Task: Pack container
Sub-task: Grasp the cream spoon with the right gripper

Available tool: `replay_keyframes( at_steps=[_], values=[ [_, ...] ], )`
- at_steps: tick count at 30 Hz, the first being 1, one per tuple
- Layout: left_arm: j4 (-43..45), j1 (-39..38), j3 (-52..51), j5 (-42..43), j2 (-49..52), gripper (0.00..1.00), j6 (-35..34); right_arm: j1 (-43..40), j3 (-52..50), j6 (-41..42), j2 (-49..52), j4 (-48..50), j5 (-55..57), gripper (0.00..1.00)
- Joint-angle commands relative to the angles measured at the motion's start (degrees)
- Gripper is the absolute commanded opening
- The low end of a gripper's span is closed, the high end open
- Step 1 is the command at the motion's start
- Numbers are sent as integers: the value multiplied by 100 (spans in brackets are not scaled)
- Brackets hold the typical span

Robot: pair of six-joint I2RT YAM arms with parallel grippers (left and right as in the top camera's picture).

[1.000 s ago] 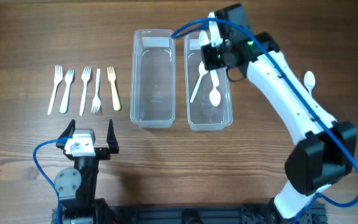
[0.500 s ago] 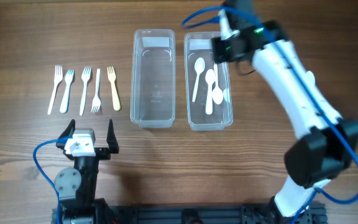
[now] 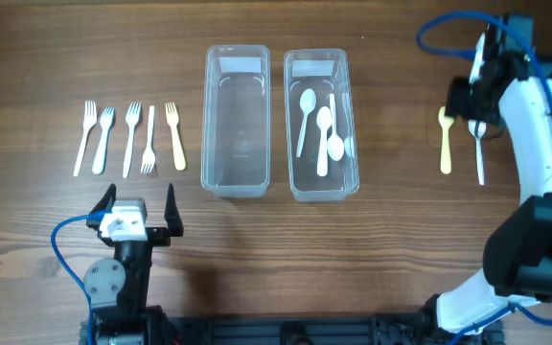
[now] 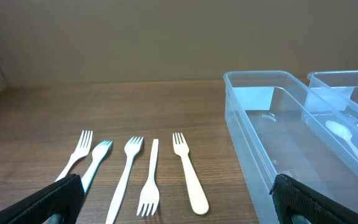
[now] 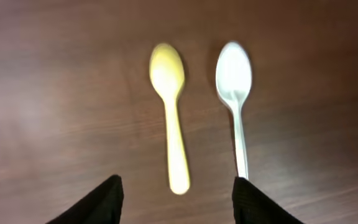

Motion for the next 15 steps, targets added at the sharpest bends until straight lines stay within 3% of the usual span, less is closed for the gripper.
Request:
replay_keyframes(
  at_steps=[1,8,15],
  values=[
    [20,-26,-46,-11,-42,100,111,-42,-774,-155,55,490,-4,56],
    [17,-26,-46,-13,-42,100,111,-74,-1869,-153,157,1803,-9,51],
    [20,-26,-46,-13,-42,100,111,-144,-2028,-149,704,2629,-201,53]
  ],
)
